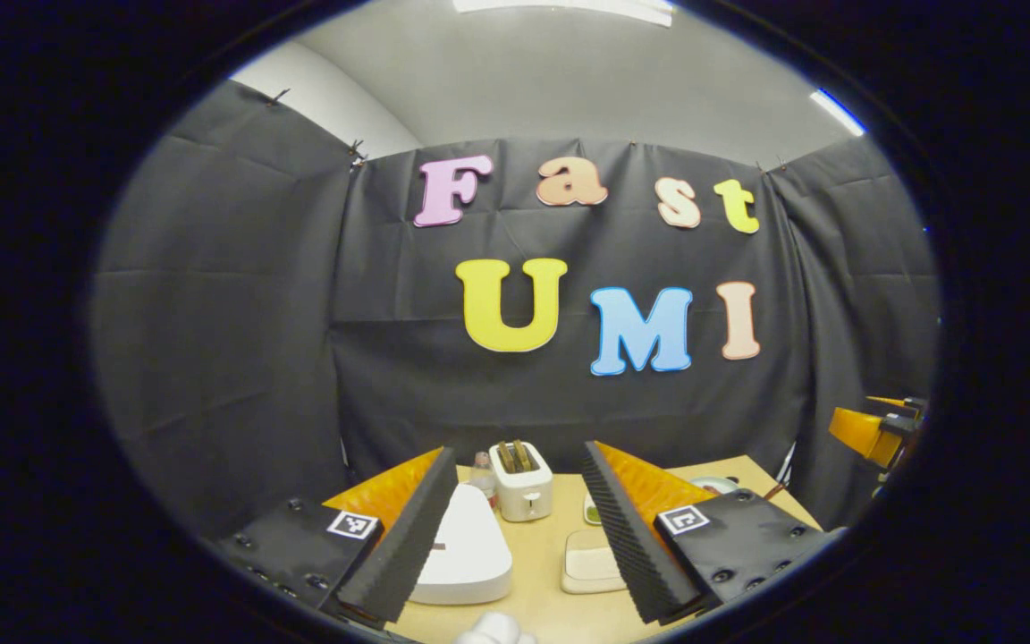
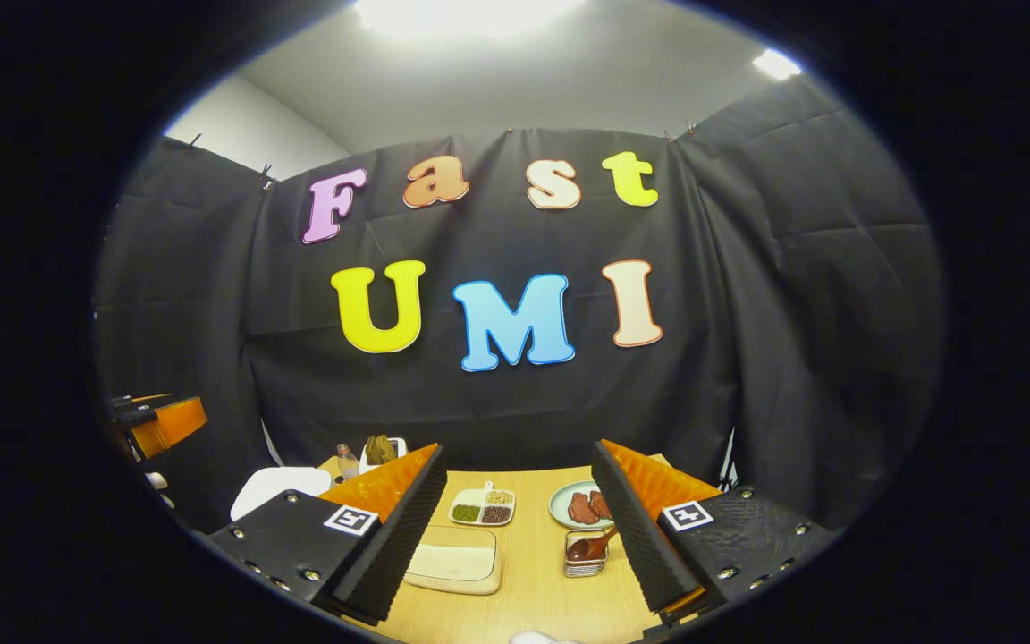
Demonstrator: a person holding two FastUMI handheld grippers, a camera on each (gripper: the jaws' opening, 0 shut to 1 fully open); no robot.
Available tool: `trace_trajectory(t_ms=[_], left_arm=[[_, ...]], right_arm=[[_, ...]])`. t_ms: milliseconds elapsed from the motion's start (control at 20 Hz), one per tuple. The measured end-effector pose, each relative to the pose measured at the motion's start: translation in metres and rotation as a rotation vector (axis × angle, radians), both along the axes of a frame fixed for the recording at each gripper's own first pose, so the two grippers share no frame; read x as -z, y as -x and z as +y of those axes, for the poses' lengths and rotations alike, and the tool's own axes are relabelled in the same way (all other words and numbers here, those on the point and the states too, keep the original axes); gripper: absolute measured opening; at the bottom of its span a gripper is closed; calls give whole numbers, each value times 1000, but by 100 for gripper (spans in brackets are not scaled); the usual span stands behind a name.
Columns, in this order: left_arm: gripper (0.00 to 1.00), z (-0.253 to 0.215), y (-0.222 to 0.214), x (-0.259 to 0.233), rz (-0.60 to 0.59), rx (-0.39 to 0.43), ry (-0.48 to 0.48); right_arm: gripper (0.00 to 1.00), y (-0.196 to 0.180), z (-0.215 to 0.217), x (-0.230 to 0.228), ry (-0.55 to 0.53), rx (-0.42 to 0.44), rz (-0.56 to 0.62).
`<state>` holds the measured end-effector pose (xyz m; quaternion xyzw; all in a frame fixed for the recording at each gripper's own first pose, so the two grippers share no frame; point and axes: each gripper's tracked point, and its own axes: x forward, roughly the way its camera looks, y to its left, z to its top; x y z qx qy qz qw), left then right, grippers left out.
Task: Close the left gripper, press the button to open the rice cooker; take a wooden spoon from the chopstick holder with the right hand, scoop a spoonful of rice and pour it into the rice cooker, then put the wooden spoon back into the chopstick holder.
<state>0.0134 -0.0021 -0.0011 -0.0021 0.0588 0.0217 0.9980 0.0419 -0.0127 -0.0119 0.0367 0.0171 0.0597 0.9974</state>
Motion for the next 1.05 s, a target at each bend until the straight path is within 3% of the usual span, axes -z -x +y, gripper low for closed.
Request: trace_trajectory(t_ms=[1050], left_arm=[[98,-2,2,-13,-27,29,-8]], right_arm=[[100,6,0,-24,27,22,-44]])
